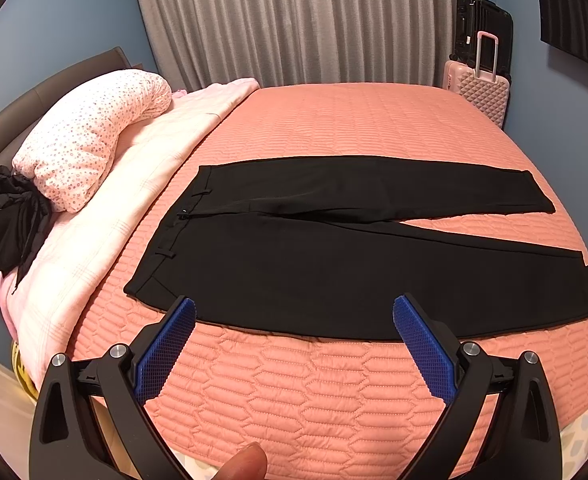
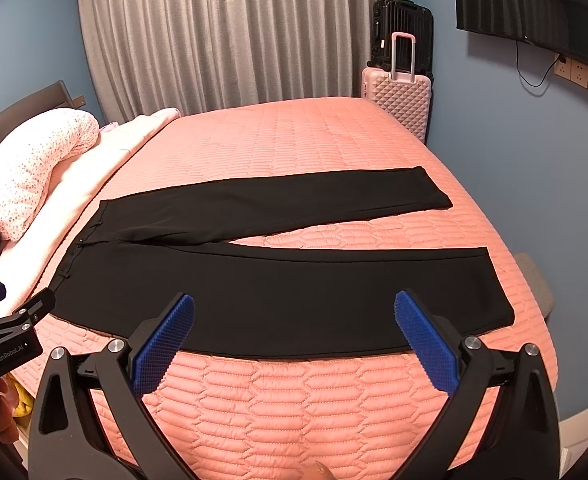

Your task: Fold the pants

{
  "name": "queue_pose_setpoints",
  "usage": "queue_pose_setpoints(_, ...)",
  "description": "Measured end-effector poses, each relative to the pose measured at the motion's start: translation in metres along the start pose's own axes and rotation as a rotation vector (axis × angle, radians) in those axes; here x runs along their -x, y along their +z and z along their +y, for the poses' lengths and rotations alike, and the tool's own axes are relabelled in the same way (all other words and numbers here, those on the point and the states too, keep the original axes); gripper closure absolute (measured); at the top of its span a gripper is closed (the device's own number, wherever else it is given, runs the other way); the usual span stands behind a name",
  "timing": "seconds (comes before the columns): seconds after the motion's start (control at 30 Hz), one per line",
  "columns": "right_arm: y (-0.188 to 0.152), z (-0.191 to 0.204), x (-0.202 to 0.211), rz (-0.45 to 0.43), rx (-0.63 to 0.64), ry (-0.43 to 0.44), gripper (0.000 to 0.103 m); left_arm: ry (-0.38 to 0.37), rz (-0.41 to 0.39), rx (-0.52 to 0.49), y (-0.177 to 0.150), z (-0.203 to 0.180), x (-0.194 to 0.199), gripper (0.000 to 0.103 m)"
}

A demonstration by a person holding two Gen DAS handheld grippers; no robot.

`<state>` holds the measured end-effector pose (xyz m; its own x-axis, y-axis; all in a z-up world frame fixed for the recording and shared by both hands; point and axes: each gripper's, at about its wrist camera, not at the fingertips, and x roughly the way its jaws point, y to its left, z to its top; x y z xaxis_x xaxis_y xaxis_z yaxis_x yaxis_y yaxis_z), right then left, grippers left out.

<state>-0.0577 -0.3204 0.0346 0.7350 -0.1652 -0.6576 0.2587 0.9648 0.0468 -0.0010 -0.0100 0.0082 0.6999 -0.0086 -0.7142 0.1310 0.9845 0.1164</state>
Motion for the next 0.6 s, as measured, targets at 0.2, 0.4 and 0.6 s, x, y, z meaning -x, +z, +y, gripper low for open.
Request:
queue_pose_setpoints(0.2, -0.002, -0.004, -0.011, 0.002, 0.037, 0.004, 0.005, -0.018, 0.012, -0.019, -0.002, 0.000, -0.010, 0.005)
queue_pose_setpoints(0.4, 0.032, -0.056, -0.059, -0.043, 0.114, -0.096, 0.005, -0.022, 0.035, -0.014, 0.002, 0.007, -0.036, 0.005)
queue_pose_setpoints(0.6, 0.104, -0.149, -0.161, -0.035, 0.056, -0.124, 0.005, -0.037, 0.066, 0.100, 0.024, 0.012, -0.087, 0.005)
